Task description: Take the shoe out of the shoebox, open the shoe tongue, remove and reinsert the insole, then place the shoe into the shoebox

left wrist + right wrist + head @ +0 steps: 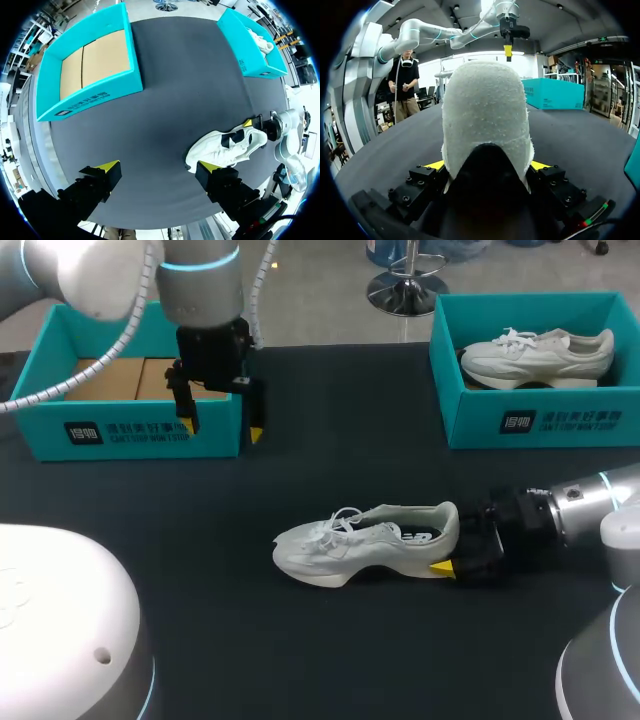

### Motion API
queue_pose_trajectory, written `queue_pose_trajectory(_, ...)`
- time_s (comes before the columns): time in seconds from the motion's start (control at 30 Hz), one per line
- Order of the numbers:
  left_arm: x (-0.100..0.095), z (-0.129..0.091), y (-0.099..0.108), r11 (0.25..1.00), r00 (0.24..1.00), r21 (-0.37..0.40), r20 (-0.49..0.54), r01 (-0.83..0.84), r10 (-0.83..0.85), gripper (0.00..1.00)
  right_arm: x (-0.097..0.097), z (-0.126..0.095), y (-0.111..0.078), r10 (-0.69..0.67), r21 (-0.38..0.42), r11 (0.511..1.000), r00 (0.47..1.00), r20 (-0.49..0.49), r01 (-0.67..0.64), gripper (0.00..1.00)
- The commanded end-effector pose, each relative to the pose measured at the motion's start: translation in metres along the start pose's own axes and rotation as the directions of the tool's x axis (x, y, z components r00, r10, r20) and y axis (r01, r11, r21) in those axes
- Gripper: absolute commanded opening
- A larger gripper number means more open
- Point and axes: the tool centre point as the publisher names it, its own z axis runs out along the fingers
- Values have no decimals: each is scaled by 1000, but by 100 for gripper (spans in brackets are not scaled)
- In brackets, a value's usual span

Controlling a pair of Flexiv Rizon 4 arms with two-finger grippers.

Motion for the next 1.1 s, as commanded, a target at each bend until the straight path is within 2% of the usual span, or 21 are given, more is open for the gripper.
queue_pose_trajectory(0.03, 2, 3, 33, 984, 1000, 180, 15, 0, -3, 100, -1, 5, -5, 0, 2, 1000, 1000, 0, 0, 0)
queue_pose_trajectory(0.6, 2, 3, 33, 984, 1000, 180, 15, 0, -3, 100, -1, 5, -5, 0, 2, 1000, 1000, 0, 0, 0)
queue_pose_trajectory(0.77, 61, 16, 43, 990, 999, 137, -19, -30, 33, 100, -1, 5, -5, 0, 2, 1000, 1000, 0, 0, 0)
queue_pose_trajectory(0.93, 119, 30, 47, 993, 999, 109, -5, -50, 51, 100, -1, 5, -5, 0, 2, 1000, 1000, 0, 0, 0)
queue_pose_trajectory(1.1, 154, 47, 43, 996, 1000, 90, 19, -15, 14, 100, -1, 5, -5, 0, 2, 1000, 1000, 0, 0, 0)
